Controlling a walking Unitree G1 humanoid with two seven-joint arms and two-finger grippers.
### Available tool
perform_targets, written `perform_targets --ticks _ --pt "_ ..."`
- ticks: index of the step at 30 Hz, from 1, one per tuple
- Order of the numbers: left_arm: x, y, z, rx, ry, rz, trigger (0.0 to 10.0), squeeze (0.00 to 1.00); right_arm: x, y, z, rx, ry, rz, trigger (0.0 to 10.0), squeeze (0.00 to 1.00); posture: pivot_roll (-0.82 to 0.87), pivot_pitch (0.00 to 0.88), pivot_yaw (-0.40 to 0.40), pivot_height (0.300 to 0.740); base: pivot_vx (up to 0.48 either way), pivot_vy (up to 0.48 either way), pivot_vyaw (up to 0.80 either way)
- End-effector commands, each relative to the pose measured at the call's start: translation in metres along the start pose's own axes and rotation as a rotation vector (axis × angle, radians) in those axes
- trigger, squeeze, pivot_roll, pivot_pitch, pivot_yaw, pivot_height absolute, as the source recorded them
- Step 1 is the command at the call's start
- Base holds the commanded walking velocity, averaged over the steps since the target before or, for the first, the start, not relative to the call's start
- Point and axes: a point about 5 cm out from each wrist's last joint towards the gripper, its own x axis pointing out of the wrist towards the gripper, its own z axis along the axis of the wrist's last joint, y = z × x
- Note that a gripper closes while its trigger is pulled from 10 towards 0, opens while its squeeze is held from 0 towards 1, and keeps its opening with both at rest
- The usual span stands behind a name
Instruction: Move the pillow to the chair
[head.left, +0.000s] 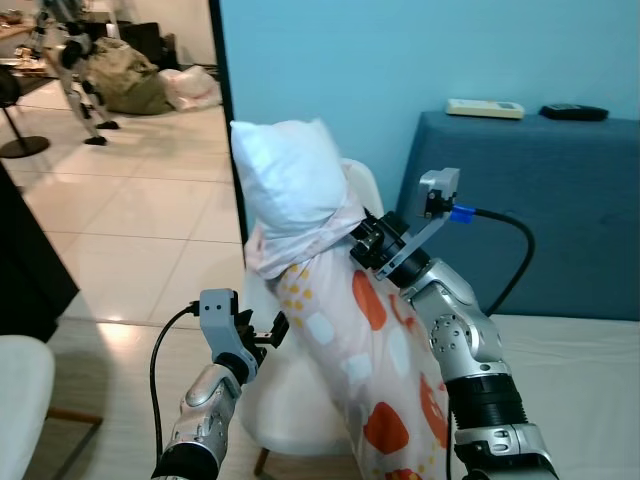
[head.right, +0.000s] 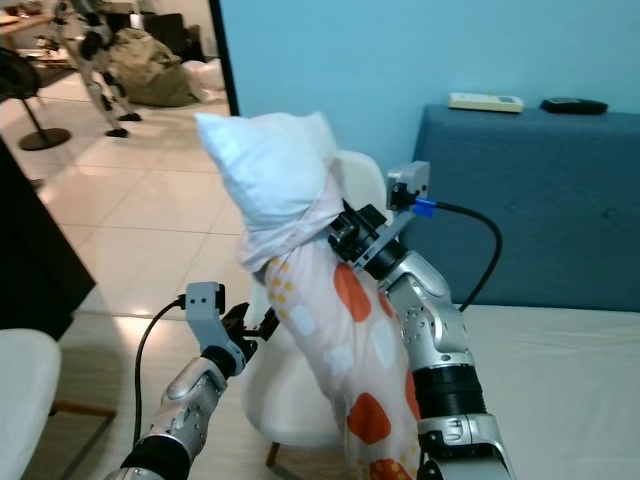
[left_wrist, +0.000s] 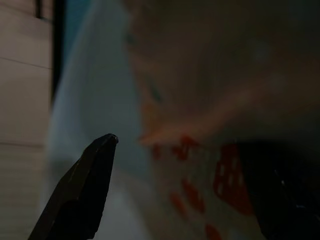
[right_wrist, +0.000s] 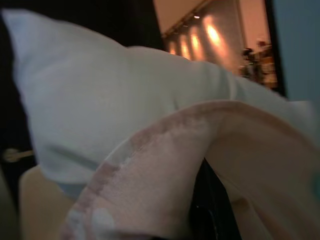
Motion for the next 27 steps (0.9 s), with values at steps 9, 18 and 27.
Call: perform_targets --ticks 9,18,27 --pt "0.005 0.008 0.023 0.077 -0.060 0.006 10.0 0.00 0.005 0.004 0.022 0.083 -0.158 0.063 10.0 0.00 0.02 0.000 -0.029 0.740 0.000 0.000 0.78" --pt "0.013 -0.014 0.055 0.156 -0.153 -0.199 10.0 0.00 -0.021 -0.031 0.022 0.067 -0.141 -0.104 10.0 0.00 0.03 0.000 -0.033 0.740 0.000 0.000 0.79" --pt "0.010 -0.039 0.082 0.047 -0.223 -0.432 10.0 0.00 -0.051 -0.059 0.025 -0.042 -0.085 -0.305 10.0 0.00 0.02 0.000 -0.028 0.740 0.000 0.000 0.78"
